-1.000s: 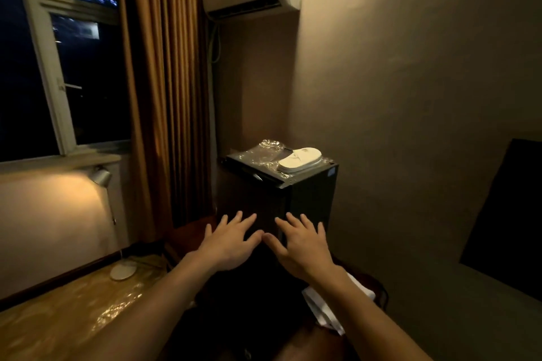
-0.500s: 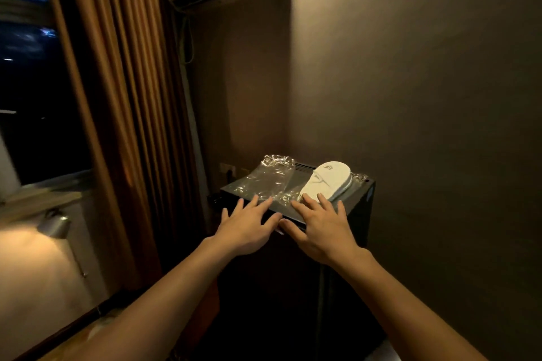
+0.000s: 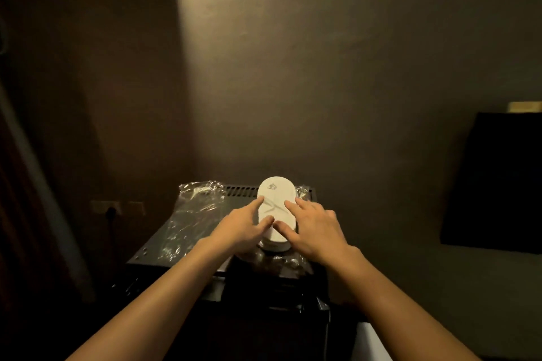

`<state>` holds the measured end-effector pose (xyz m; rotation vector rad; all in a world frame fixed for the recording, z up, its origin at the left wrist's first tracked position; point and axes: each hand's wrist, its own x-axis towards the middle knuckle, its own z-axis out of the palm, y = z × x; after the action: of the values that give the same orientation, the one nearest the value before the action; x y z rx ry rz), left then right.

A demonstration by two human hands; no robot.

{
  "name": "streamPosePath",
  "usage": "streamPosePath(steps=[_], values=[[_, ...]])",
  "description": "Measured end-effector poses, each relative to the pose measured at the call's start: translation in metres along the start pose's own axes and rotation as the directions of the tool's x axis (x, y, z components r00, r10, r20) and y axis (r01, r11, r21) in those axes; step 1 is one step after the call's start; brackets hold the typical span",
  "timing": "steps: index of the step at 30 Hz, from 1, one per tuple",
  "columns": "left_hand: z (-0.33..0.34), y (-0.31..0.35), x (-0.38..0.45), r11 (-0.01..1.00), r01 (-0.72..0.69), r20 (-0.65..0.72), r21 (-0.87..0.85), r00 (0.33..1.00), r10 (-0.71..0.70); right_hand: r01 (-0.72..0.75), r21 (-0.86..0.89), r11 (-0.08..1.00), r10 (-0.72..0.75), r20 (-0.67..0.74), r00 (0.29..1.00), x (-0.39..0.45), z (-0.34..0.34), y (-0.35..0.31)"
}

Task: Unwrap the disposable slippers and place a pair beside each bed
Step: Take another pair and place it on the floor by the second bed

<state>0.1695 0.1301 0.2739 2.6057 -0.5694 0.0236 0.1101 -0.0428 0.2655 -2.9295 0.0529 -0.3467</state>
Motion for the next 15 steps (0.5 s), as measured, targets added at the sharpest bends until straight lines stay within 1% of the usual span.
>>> streamPosePath(steps=[3,6,8,10,12,15], values=[[0.004,-0.007,0.020,0.994,-0.054,-0.018,-0.096,0.998,0.053,-0.135,0.056,0.989,0.136,-0.021,0.990,0.007,0.007,-0.003],[0.012,-0.009,0.030,0.994,-0.045,-0.058,-0.104,0.998,0.039,-0.271,0.188,0.944,0.275,0.003,0.961,0.011,0.016,-0.006],[0.015,-0.010,0.036,0.993,-0.001,-0.056,-0.116,0.998,-0.006,-0.374,0.284,0.883,0.384,0.024,0.923,0.015,0.021,-0.009],[0.019,-0.013,0.042,0.986,0.079,0.002,-0.144,0.997,-0.079,-0.447,0.363,0.818,0.460,0.055,0.886,0.017,0.024,-0.012],[0.019,-0.014,0.045,0.977,0.136,0.062,-0.165,0.990,-0.127,-0.501,0.427,0.752,0.509,0.106,0.854,0.021,0.027,-0.012],[0.015,-0.014,0.047,0.964,0.156,0.046,-0.216,0.988,-0.149,-0.553,0.542,0.633,0.538,0.206,0.818,0.025,0.025,-0.012]])
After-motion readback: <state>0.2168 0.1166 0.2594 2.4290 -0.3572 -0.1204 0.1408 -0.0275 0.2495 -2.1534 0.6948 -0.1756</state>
